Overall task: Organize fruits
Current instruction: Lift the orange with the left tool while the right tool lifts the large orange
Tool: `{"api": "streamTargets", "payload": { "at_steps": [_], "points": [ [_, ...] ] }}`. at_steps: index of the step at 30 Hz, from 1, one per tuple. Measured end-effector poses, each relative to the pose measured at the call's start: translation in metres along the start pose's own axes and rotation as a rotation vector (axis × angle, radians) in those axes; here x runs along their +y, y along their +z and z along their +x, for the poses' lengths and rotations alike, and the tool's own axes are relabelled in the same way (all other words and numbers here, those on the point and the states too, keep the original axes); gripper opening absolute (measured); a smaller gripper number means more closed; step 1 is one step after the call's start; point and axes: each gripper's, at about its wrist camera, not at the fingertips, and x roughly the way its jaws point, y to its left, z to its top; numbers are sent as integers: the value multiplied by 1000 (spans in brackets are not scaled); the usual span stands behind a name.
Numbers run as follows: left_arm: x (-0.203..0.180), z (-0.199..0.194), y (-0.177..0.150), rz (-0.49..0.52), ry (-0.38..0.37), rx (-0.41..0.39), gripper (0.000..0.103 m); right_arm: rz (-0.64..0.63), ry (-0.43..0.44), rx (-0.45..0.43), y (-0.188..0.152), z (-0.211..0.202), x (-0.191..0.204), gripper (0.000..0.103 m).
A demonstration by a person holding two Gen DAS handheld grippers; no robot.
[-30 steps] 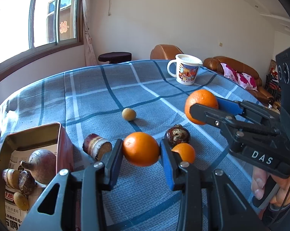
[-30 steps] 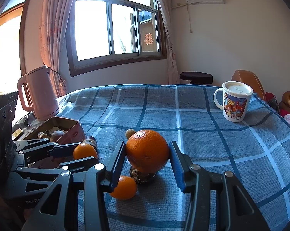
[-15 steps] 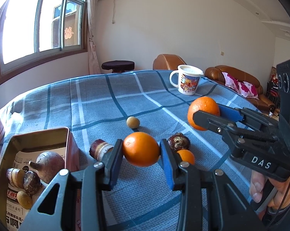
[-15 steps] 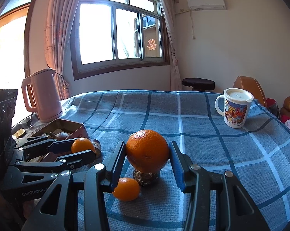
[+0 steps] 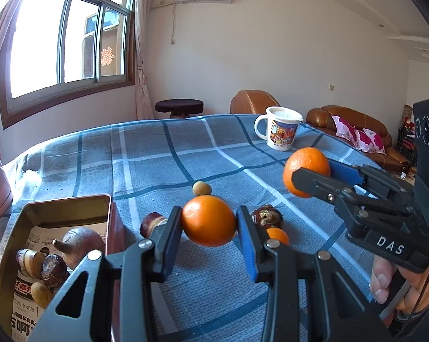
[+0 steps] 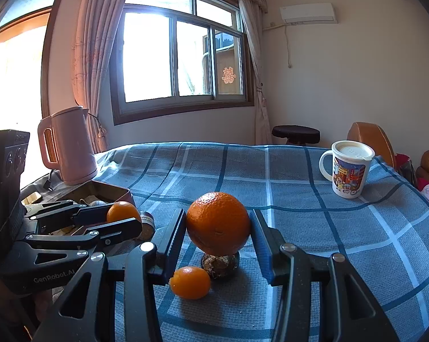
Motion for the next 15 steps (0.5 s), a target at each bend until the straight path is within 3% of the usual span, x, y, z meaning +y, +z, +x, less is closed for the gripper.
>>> {"api": "streamTargets", "payload": {
  "at_steps": [15],
  "points": [
    [0, -10, 0, -4, 20, -49, 40, -15, 3, -45, 0, -8, 3, 48]
  ]
}}
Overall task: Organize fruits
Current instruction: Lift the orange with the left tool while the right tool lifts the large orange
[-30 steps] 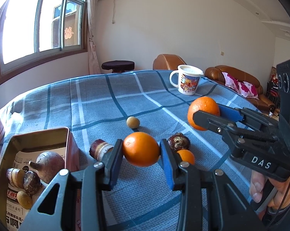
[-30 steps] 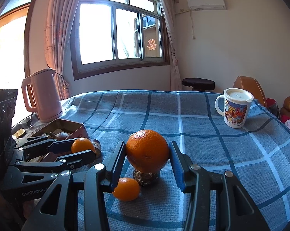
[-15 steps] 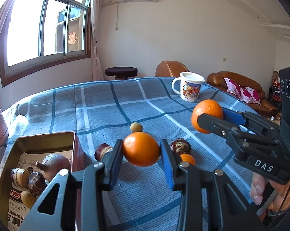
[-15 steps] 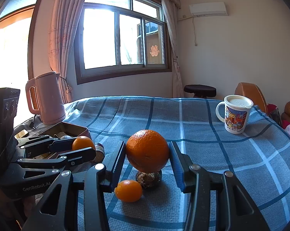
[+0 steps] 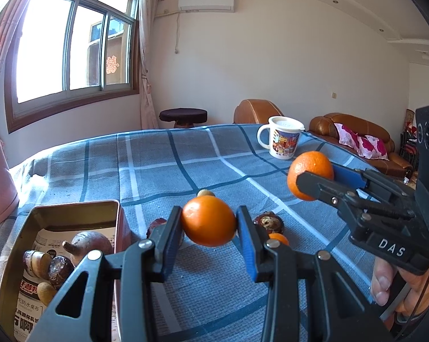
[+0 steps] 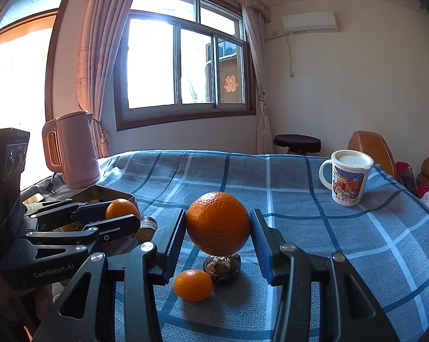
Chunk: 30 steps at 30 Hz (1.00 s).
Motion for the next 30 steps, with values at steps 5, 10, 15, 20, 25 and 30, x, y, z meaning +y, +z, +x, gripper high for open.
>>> {"api": "streamTargets", "payload": {
  "at_steps": [5, 10, 15, 20, 25, 30],
  "points": [
    [-1, -5, 1, 3, 6, -19, 40, -9, -2, -11, 0, -3, 1, 48],
    [-1, -10, 0, 0, 15, -46, 40, -10, -1, -19, 0, -4, 1, 48],
    [0, -14, 0, 2, 26, -70, 40, -13, -1, -26, 0, -5, 1, 48],
    [-1, -19, -1, 7, 38, -96, 40, -15, -1, -32, 0, -6, 2, 48],
    [-1, -24, -3, 9, 45, -119, 40, -20, -1, -43, 0, -8, 3, 48],
    [-2, -29, -4, 9, 56, -146, 40, -23, 1, -57, 0, -11, 2, 48]
  ]
}}
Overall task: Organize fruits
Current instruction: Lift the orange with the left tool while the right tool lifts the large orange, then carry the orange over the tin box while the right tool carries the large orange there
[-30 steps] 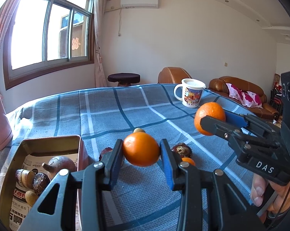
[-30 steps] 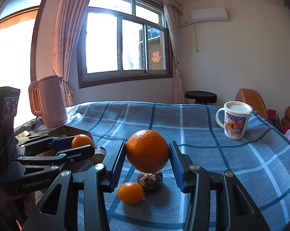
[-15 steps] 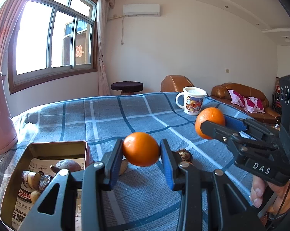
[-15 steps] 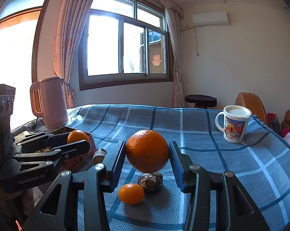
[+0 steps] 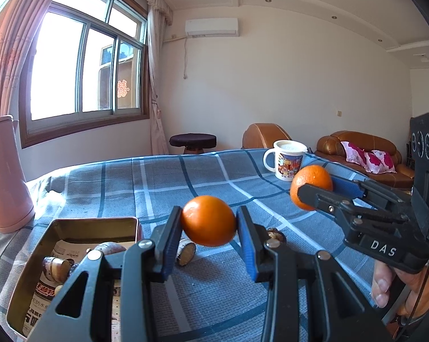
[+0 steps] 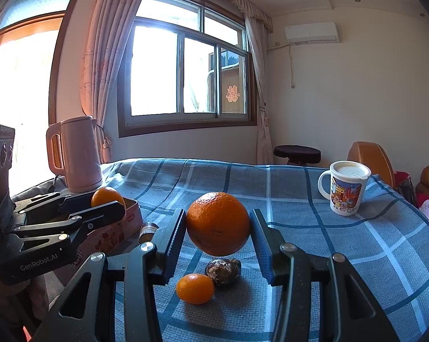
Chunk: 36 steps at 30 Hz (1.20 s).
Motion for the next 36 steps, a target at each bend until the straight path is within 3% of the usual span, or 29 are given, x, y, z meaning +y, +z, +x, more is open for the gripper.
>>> {"api": "streamTargets", "payload": {
  "at_steps": [10, 21, 36],
  "points": [
    [4, -8, 0, -5, 20, -27, 40, -28, 11, -59, 1, -12, 5, 48],
    [18, -10, 0, -30, 41, -20, 40, -48, 29, -44, 1, -7, 10, 48],
    [52, -18, 0, -81, 100, -4, 40, -87, 117, -27, 12, 3, 41, 48]
  ]
}}
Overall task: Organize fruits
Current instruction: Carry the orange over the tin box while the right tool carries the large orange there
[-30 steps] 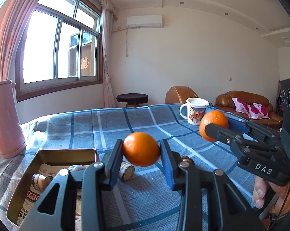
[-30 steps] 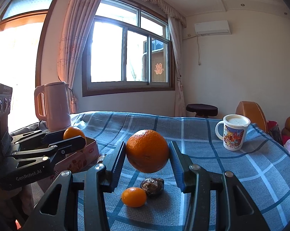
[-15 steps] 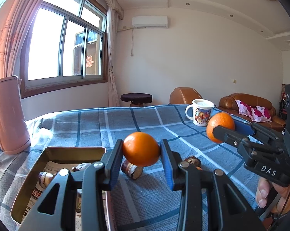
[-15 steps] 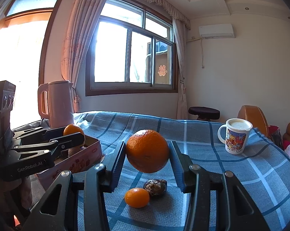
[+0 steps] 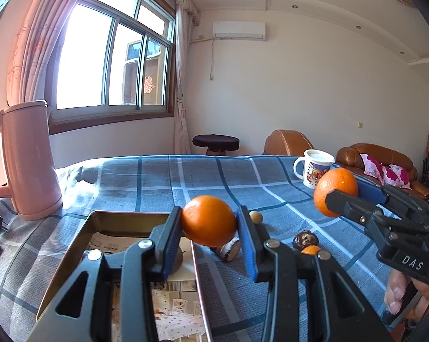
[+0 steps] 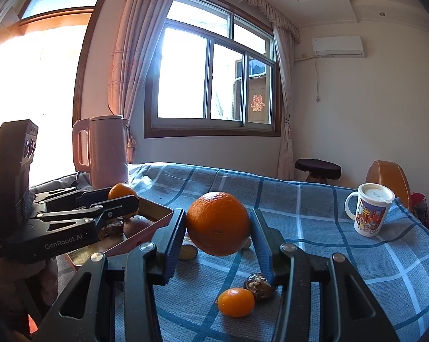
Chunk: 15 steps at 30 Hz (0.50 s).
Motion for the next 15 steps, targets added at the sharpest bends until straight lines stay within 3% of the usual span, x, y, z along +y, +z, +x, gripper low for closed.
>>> {"api": "streamTargets", "payload": {
  "at_steps": [15],
  "points": [
    [28, -2, -2, -27, 49, 31, 40, -41, 79, 32, 12, 24, 33, 48]
  ]
}}
